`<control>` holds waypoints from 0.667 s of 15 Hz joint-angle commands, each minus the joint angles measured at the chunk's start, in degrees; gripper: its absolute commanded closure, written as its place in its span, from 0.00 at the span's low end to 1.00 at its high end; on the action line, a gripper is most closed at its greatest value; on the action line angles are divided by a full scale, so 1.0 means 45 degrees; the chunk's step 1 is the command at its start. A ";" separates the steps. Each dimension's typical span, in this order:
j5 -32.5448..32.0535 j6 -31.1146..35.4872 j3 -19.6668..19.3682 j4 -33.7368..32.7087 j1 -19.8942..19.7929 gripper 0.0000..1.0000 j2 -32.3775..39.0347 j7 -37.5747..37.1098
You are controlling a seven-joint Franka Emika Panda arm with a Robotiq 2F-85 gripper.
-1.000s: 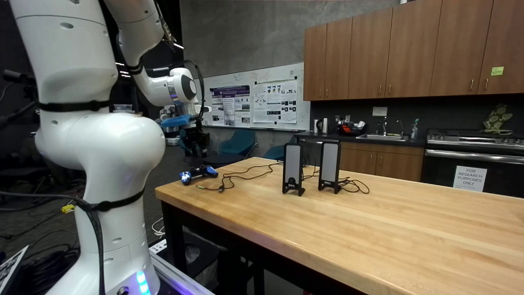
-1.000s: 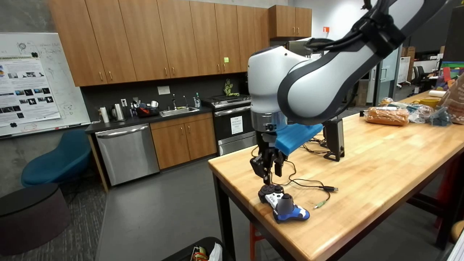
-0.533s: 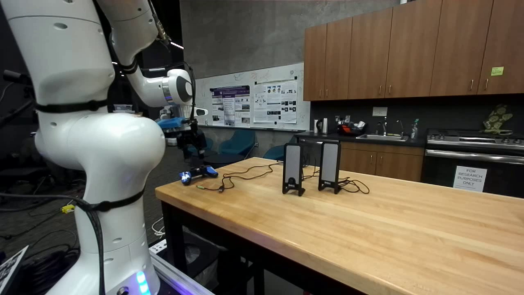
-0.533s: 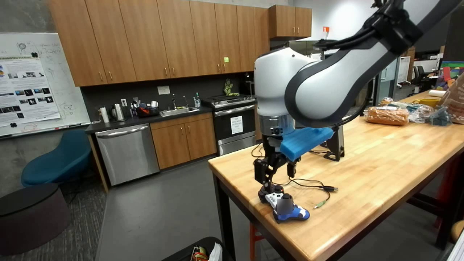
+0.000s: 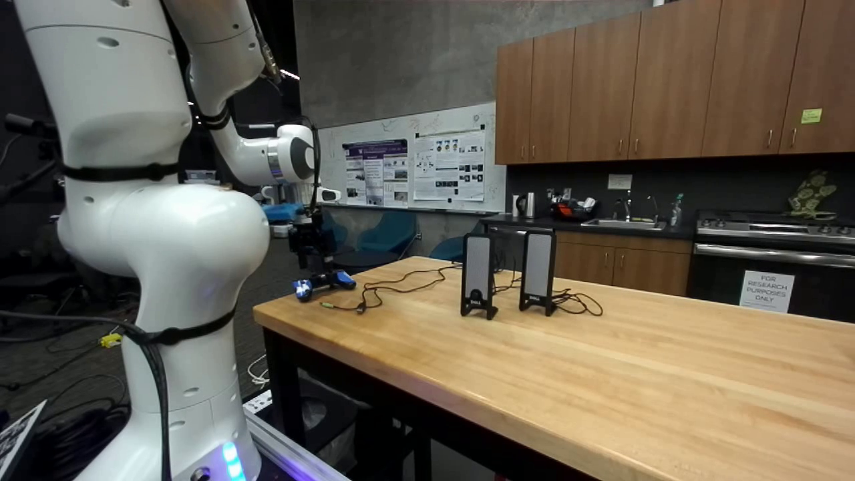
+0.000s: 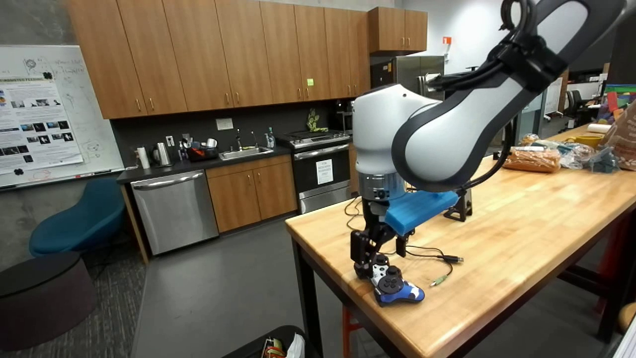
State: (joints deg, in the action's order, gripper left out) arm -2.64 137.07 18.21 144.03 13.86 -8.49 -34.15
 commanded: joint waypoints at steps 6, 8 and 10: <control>0.0043 0.0737 -0.0070 -0.0127 -0.0035 0.01 0.1012 -0.0244; -0.0062 0.0803 -0.0105 -0.0157 -0.0030 0.26 0.1183 -0.0346; -0.0094 0.0847 -0.0169 -0.0161 -0.0032 0.33 0.1229 -0.0423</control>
State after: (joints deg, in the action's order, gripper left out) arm -2.64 140.28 17.96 143.89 13.73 -3.78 -34.70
